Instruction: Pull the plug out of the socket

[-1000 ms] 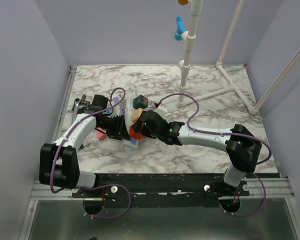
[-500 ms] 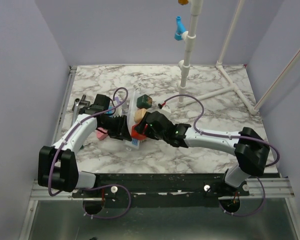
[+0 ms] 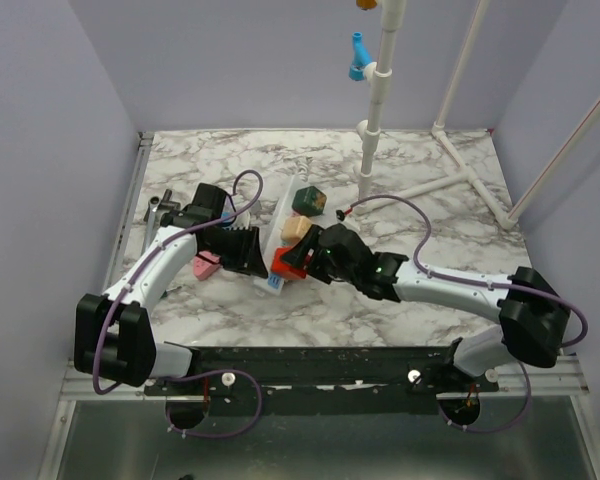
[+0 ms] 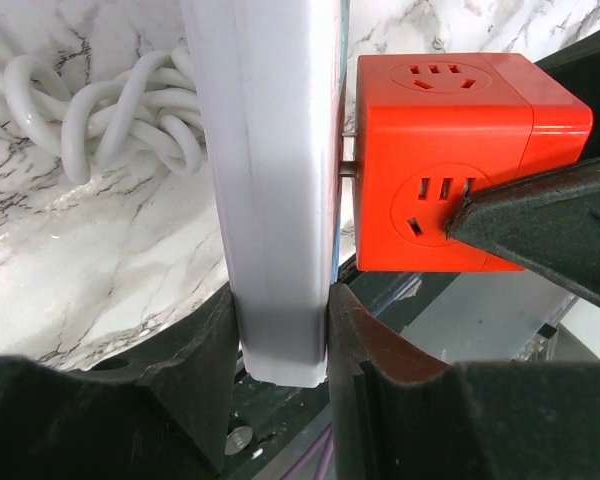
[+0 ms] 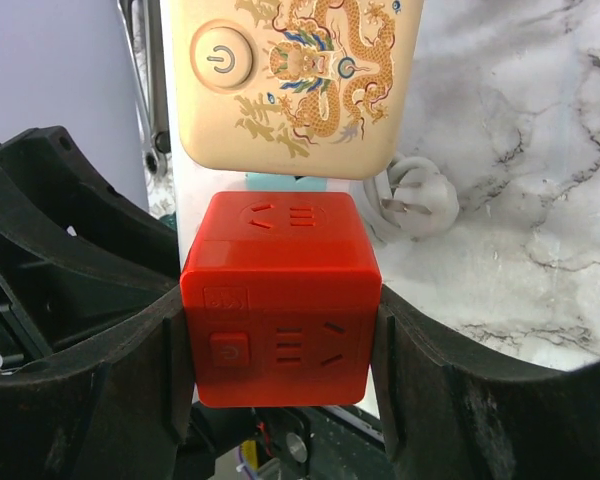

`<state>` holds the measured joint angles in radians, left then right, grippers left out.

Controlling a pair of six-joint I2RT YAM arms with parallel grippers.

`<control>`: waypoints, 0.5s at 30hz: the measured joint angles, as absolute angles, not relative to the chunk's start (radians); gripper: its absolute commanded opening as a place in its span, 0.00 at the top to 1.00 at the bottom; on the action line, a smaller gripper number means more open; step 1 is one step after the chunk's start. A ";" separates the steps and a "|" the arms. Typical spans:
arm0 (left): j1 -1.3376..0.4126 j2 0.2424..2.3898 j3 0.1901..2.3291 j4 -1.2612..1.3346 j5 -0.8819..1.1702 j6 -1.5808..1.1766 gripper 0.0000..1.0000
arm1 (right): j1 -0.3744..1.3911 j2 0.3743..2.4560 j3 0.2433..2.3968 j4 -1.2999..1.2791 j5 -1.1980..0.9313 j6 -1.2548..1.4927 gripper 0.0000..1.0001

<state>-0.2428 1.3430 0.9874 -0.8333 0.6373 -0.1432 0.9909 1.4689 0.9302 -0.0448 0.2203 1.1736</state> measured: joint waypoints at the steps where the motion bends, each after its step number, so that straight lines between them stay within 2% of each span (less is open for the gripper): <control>1: -0.245 1.343 0.987 -0.833 0.636 -0.142 1.00 | 0.990 1.461 0.917 -0.038 0.216 1.182 0.99; 6: -0.254 1.343 0.987 -0.835 0.628 -0.140 1.00 | 0.984 1.442 0.874 -0.004 0.191 1.219 1.00; 9: -0.254 1.343 0.992 -0.839 0.596 -0.136 1.00 | 0.978 1.475 0.883 0.018 0.175 1.224 0.93; 11: -0.253 1.343 0.997 -0.846 0.556 -0.130 1.00 | 0.974 1.522 0.912 0.028 0.161 1.223 0.75; 12: -0.253 1.343 1.002 -0.849 0.529 -0.124 1.00 | 0.973 1.550 0.932 0.030 0.155 1.224 0.57; 13: -0.252 1.343 1.005 -0.853 0.502 -0.120 1.00 | 0.971 1.579 0.953 0.031 0.149 1.229 0.44; 14: -0.250 1.343 1.007 -0.857 0.479 -0.117 1.00 | 0.970 1.599 0.969 0.031 0.144 1.230 0.35; 15: -0.248 1.343 1.007 -0.858 0.456 -0.115 1.00 | 0.968 1.621 0.991 0.030 0.139 1.229 0.31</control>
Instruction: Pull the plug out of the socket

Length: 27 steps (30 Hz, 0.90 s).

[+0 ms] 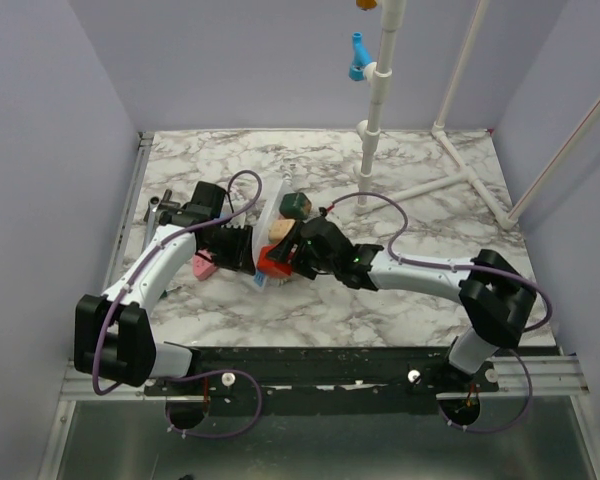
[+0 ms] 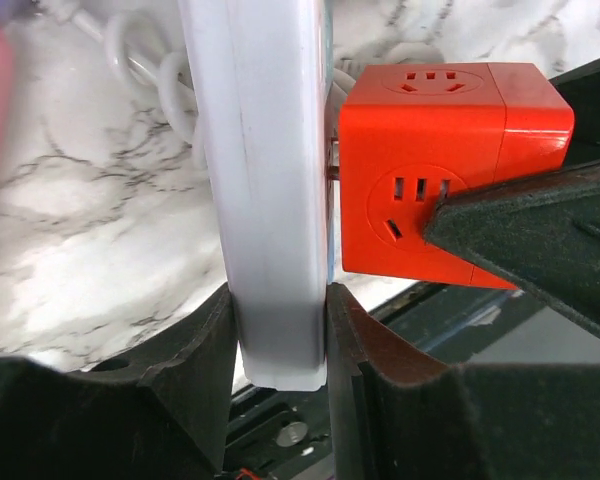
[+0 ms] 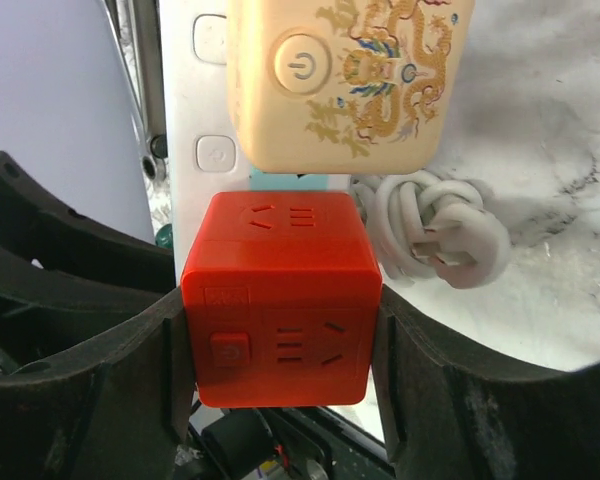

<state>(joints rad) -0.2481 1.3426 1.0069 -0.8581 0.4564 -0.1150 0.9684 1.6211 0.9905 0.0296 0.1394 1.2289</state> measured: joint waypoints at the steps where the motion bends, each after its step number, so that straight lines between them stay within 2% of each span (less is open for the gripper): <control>1: -0.248 1.342 1.008 -0.859 0.441 -0.111 1.00 | 0.969 1.642 1.012 0.025 0.137 1.223 0.29; 7: -0.247 1.318 1.019 -0.859 0.367 -0.076 1.00 | 0.966 1.728 1.124 -0.028 0.133 1.187 0.25; 14: -0.244 1.312 1.026 -0.853 0.325 -0.044 1.00 | 0.962 1.803 1.175 -0.026 0.097 1.181 0.15; 20: -0.244 1.318 1.043 -0.857 0.323 -0.038 1.00 | 0.953 1.854 1.175 0.046 0.038 1.211 0.14; 23: -0.244 1.337 1.066 -0.875 0.323 -0.041 1.00 | 0.950 1.870 1.181 0.067 0.018 1.223 0.20; 25: -0.244 1.356 1.088 -0.889 0.317 -0.043 1.00 | 0.945 1.879 1.190 0.070 0.010 1.230 0.33; 27: -0.244 1.367 1.100 -0.894 0.306 -0.048 1.00 | 0.940 1.883 1.190 0.075 0.006 1.241 0.51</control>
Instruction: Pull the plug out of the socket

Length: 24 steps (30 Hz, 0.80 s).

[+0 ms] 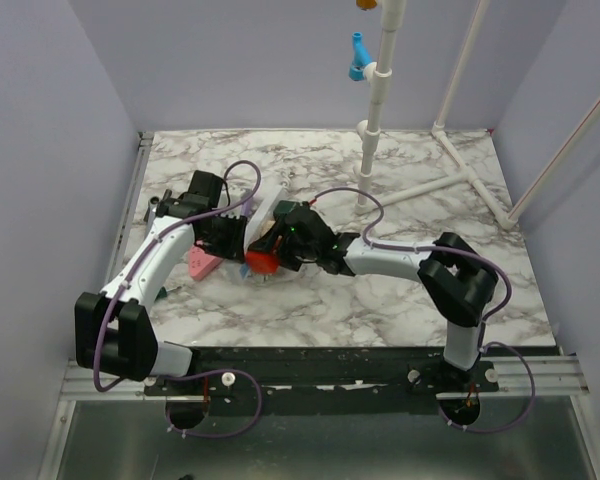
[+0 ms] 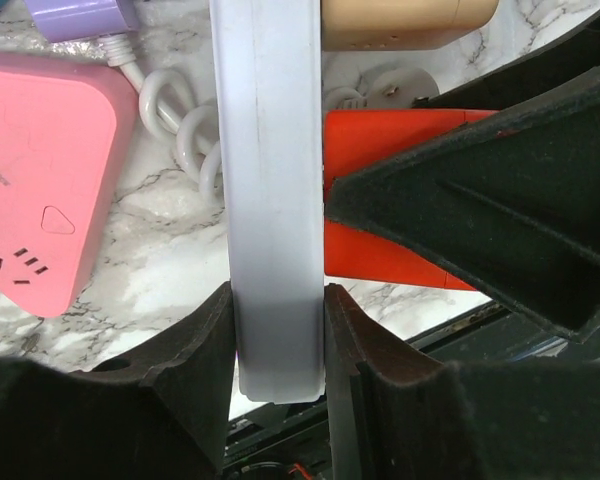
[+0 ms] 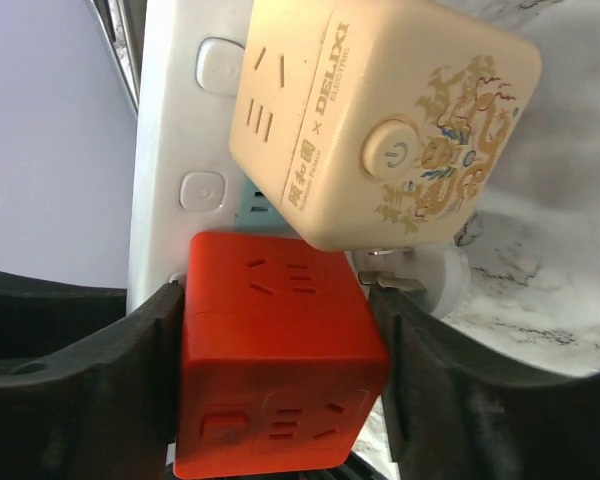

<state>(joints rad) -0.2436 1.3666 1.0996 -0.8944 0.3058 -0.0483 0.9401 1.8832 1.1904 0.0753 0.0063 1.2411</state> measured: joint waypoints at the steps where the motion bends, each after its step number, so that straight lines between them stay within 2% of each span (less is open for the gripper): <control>1: -0.244 1.367 1.103 -0.897 0.300 -0.054 1.00 | 0.938 1.883 1.190 0.076 0.005 1.249 0.60; 3: -0.245 1.367 1.105 -0.899 0.290 -0.063 1.00 | 0.934 1.883 1.186 0.078 -0.001 1.269 0.72; 5: -0.248 1.367 1.105 -0.899 0.282 -0.072 1.00 | 0.934 1.877 1.177 0.088 -0.002 1.279 0.79; 12: -0.268 1.367 1.139 -0.897 0.236 -0.094 1.00 | 0.925 1.841 1.164 0.072 0.010 1.305 0.94; 16: -0.287 1.367 1.162 -0.877 0.236 -0.101 1.00 | 0.909 1.787 1.118 0.075 0.019 1.336 0.99; 24: -0.312 1.366 1.162 -0.836 0.263 -0.104 1.00 | 0.895 1.642 0.975 0.113 0.028 1.372 0.99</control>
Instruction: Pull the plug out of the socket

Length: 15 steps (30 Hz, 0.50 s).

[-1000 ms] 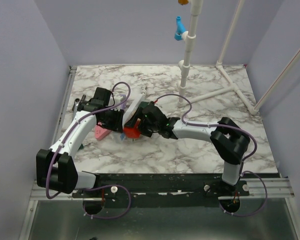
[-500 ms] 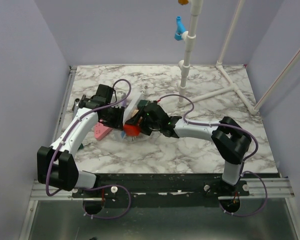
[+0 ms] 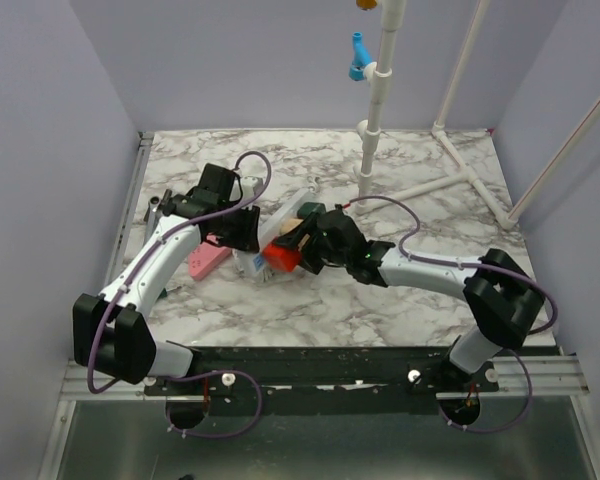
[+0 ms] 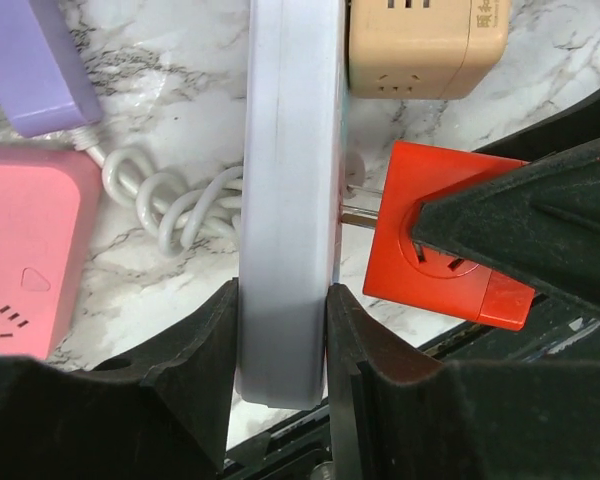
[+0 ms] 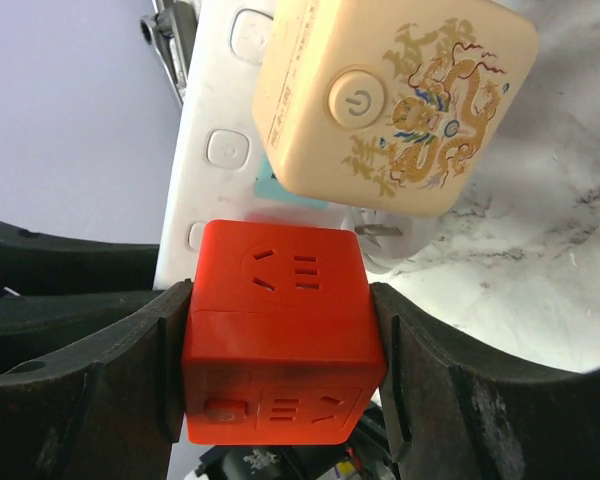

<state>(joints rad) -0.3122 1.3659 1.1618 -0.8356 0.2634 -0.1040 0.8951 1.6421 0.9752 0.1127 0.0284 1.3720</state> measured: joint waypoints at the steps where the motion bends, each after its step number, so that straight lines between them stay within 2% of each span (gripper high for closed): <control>1: -0.314 1.364 1.162 -0.832 0.267 -0.104 1.00 | 0.893 1.627 0.958 0.121 0.028 1.377 0.99; 6: -0.328 1.363 1.151 -0.803 0.267 -0.093 1.00 | 0.887 1.571 0.885 0.149 0.020 1.386 1.00; 15: -0.273 1.362 1.103 -0.689 -0.052 -0.010 1.00 | 0.881 1.417 0.755 0.100 -0.032 1.377 1.00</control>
